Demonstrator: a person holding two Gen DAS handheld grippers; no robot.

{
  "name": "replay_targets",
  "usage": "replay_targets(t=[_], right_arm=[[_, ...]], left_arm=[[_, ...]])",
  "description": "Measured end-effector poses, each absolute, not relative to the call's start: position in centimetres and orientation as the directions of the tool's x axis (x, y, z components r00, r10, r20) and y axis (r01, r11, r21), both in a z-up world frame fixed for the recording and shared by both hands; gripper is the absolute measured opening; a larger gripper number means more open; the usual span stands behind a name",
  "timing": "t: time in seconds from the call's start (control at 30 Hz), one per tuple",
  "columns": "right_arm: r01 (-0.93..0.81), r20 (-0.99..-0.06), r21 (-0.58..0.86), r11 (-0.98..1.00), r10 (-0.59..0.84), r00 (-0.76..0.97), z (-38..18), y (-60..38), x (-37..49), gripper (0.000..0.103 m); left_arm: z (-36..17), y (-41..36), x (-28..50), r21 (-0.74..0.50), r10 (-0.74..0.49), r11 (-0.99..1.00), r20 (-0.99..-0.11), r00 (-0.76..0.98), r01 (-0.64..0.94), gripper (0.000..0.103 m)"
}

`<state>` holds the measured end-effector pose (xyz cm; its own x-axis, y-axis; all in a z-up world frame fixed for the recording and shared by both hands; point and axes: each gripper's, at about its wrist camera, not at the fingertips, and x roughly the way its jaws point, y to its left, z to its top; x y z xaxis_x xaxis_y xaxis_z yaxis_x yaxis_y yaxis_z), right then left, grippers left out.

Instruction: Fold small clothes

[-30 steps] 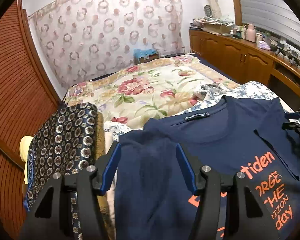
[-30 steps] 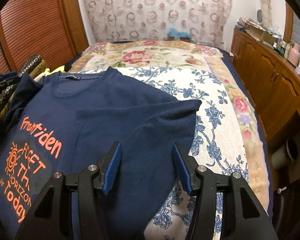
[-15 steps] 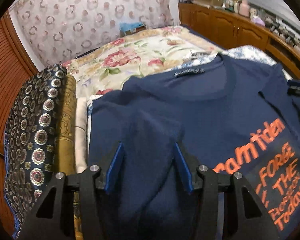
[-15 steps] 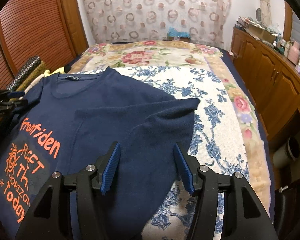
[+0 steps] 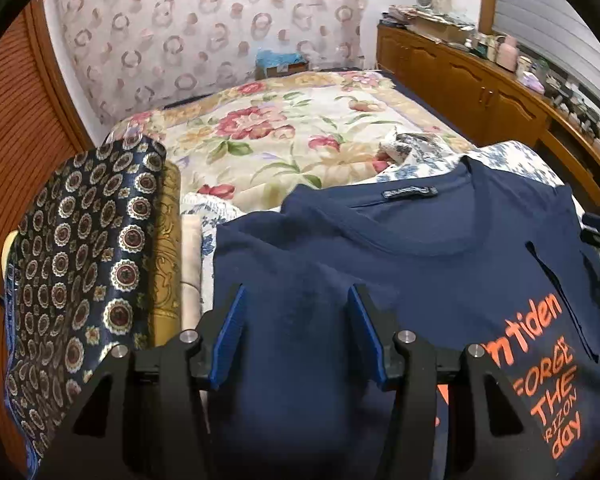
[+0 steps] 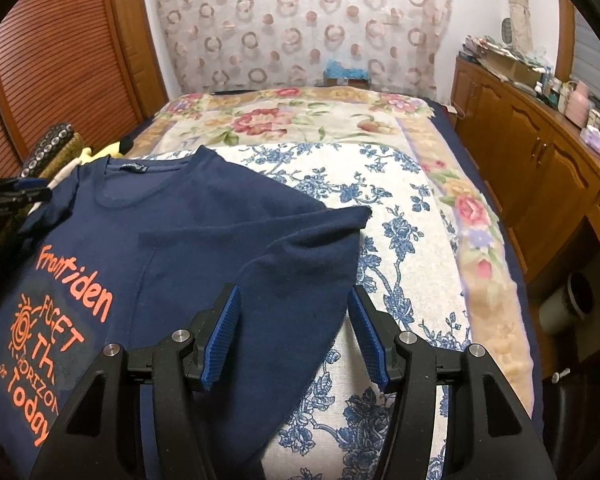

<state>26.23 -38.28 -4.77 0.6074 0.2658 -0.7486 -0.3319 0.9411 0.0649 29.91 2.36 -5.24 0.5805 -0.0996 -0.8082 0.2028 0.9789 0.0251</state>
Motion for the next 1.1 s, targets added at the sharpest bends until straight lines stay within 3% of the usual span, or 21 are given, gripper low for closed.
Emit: replay_targets(t=[0.3, 0.33, 0.4, 0.5, 0.77, 1.03, 1.07, 1.1], right_arm=[[-0.319, -0.757, 0.077, 0.945, 0.264, 0.598, -5.4, -38.6, 27.3, 0.057], [-0.316, -0.759, 0.081, 0.945, 0.264, 0.596, -5.5, -38.7, 27.6, 0.057], [-0.314, -0.764, 0.086, 0.945, 0.265, 0.588, -5.8, -38.7, 28.0, 0.057], [-0.325, -0.763, 0.089, 0.942, 0.274, 0.585, -5.6, -38.9, 28.4, 0.057], [-0.347, -0.772, 0.050, 0.937, 0.257, 0.582, -5.8, -38.4, 28.7, 0.057], [-0.355, -0.777, 0.076, 0.932, 0.279, 0.565, -5.7, -38.1, 29.8, 0.056], [-0.362, -0.777, 0.078, 0.929, 0.284, 0.562, -5.7, -38.0, 29.8, 0.048], [-0.377, -0.777, 0.078, 0.923, 0.293, 0.557, -5.7, -37.8, 29.8, 0.032]], left_arm=[[-8.0, 1.2, 32.5, 0.051, -0.063, 0.976, -0.865, 0.499, 0.211, 0.049], [-8.0, 1.4, 32.7, 0.028, -0.079, 0.978, -0.865, 0.495, 0.206, 0.046], [-7.9, 1.8, 33.0, -0.007, -0.106, 0.980, -0.865, 0.491, 0.199, 0.016], [-7.4, 1.8, 32.7, -0.007, -0.114, 0.977, -0.861, 0.496, 0.214, 0.004], [1.0, 5.6, 29.1, 0.006, -0.102, 0.988, -0.731, 0.675, 0.155, 0.003], [3.7, 9.9, 27.5, -0.018, -0.086, 0.995, -0.669, 0.738, 0.100, 0.002], [3.7, 10.0, 27.3, -0.025, -0.094, 0.994, -0.663, 0.743, 0.103, 0.002], [3.7, 10.0, 27.0, -0.030, -0.097, 0.994, -0.657, 0.748, 0.103, 0.002]])
